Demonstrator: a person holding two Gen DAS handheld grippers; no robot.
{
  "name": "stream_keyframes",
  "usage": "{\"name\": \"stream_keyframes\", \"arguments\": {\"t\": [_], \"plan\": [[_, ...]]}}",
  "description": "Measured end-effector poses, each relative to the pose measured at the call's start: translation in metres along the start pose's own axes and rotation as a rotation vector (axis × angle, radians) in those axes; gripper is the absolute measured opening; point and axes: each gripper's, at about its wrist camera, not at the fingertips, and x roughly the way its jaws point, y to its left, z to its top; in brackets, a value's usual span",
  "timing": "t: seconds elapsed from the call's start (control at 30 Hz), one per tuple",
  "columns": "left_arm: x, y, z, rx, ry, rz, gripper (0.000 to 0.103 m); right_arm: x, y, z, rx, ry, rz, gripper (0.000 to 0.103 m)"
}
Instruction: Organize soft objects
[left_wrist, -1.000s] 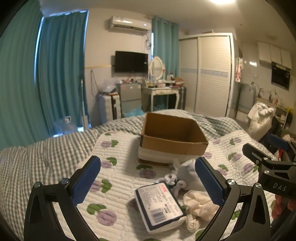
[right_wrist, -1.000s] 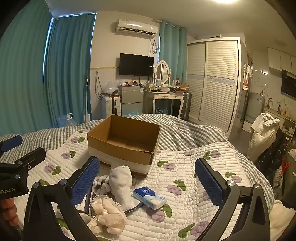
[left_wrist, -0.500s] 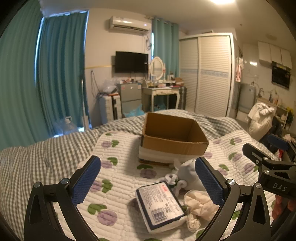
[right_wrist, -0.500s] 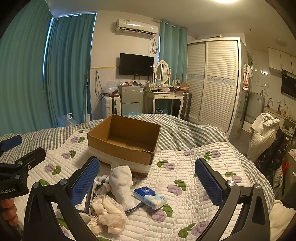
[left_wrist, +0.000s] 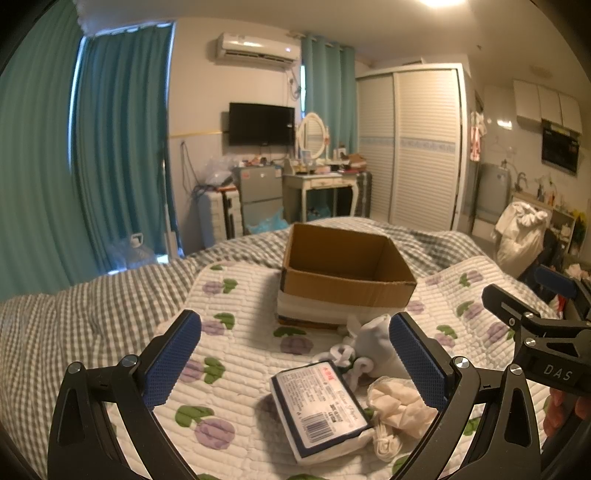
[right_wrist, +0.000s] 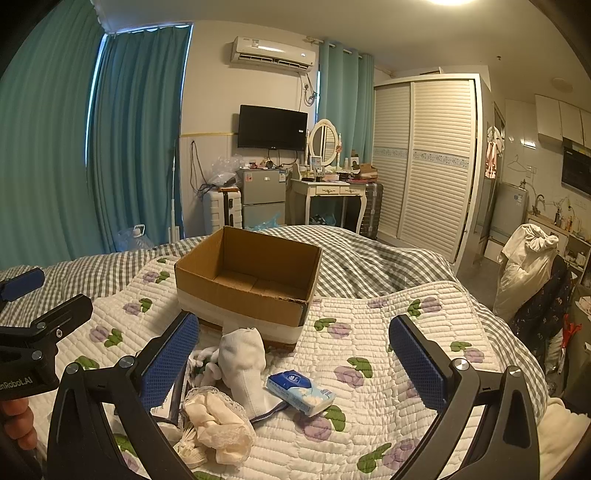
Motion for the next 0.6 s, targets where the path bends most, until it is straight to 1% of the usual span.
{"name": "stream_keyframes", "arguments": {"t": [0.03, 0.6], "plan": [[-0.0001, 0.004, -0.0011, 0.0, 0.001, 0.001, 0.103, -0.0013, 0.0017, -0.0028, 0.001, -0.001, 0.0, 0.103], [-0.0008, 0.0033, -0.0029, 0.003, 0.001, 0.001, 0.103, -0.0001, 0.0001, 0.0005, -0.001, 0.003, 0.001, 0.103]]}}
